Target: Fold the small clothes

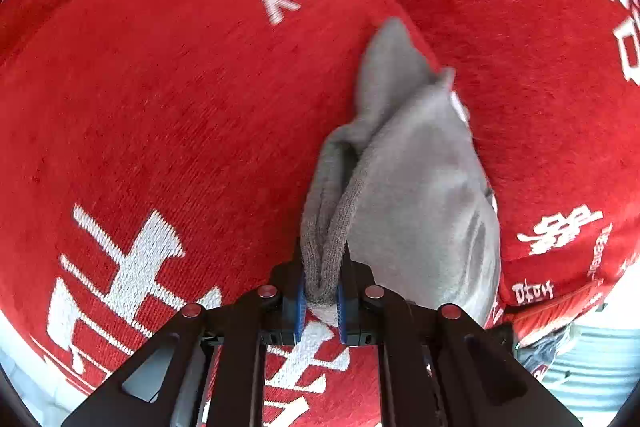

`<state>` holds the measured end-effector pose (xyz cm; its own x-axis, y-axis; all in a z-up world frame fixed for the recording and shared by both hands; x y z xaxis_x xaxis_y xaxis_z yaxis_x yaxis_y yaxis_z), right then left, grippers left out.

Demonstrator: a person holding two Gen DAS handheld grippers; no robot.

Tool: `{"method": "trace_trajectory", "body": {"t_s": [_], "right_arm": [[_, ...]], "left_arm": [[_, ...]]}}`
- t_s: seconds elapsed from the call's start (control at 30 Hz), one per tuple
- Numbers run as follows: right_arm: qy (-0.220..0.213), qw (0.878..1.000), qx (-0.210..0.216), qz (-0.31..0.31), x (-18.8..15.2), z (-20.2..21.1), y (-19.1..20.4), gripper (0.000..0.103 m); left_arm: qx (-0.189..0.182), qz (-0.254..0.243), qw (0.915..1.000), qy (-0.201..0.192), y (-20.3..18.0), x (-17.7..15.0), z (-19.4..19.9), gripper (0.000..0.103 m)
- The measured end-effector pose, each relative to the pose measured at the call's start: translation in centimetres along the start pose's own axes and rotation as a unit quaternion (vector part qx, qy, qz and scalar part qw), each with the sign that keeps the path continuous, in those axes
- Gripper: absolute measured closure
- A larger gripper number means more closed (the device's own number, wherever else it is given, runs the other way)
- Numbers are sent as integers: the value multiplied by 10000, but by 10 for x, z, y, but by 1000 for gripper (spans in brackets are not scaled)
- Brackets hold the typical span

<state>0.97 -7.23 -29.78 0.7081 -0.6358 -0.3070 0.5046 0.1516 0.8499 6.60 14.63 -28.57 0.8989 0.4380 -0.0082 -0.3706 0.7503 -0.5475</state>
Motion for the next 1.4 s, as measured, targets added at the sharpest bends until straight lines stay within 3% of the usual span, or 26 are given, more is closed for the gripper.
{"method": "trace_trajectory", "body": {"t_s": [0.07, 0.17, 0.3, 0.43, 0.53, 0.57, 0.6, 0.77, 0.8, 0.83, 0.9, 1.0, 1.13, 1.23, 1.27, 1.3, 1.4], "right_arm": [[104, 9985, -236, 485, -7, 8, 15, 95], [202, 9953, -612, 719, -15, 8, 11, 95], [206, 9939, -816, 710, -13, -4, -6, 95], [309, 9888, -969, 1093, -14, -5, 3, 95], [336, 9884, -1024, 1073, -14, -4, 4, 94], [345, 9876, -1068, 1093, -15, -3, 5, 94], [359, 9868, -1114, 1122, -17, 0, 4, 92], [518, 9863, -1164, 1052, -29, 15, 8, 89], [485, 9853, -1223, 1086, -30, 25, 8, 80], [416, 9840, -1308, 1137, -29, 37, 8, 66], [199, 9817, -1454, 1212, -26, 64, 7, 54], [-342, 9761, -1790, 1181, -14, 121, -2, 54], [-1439, 9527, -2430, 1126, 9, 211, -10, 54], [-1826, 9393, -2667, 1147, 33, 248, -15, 54], [-1873, 9363, -2730, 1174, 42, 254, -16, 54], [-1892, 9344, -2765, 1208, 51, 257, -17, 54], [-1907, 9289, -2851, 1397, 80, 259, -14, 54]], "left_arm": [[6, -406, 9991, -109, -12, -4, 10, 90], [74, -812, 9966, -136, -15, -11, 17, 90], [222, -786, 9966, 63, 4, -11, 2, 90], [498, -997, 9938, -23, 9, -13, 9, 88], [889, -1147, 9894, -70, 11, -16, 17, 66], [1096, -1243, 9861, -145, 10, -17, 20, 50], [1289, -1364, 9819, -250, 8, -18, 25, 45], [1511, -1861, 9704, -278, -6, -21, 33, 44], [1594, -1948, 9675, -257, -9, -22, 34, 44], [1672, -2014, 9648, -242, -13, -24, 33, 44], [1728, -2084, 9623, -250, -18, -27, 33, 44], [1816, -2000, 9627, -170, -24, -26, 28, 44], [2025, -2191, 9542, -233, -38, -30, 22, 44], [1882, -2346, 9532, -296, -51, -34, 22, 44], [1841, -2400, 9527, -296, -55, -36, 21, 38], [1820, -2444, 9521, -271, -60, -38, 19, 17], [1714, -2550, 9511, -316, -73, -44, 17, 12]]}}
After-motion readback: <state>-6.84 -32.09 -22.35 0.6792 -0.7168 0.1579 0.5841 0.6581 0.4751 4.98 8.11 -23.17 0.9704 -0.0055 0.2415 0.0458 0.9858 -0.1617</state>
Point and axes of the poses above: each gripper's, at about its wrist camera, not at the fingertips, and z roughly against the way its jaws point, y to its left, x to its top, the point moved 3 cm from there along -z, roughly the way its jaws point, and after that the axes turned 4 degrees about z, right-handed, at the moved point
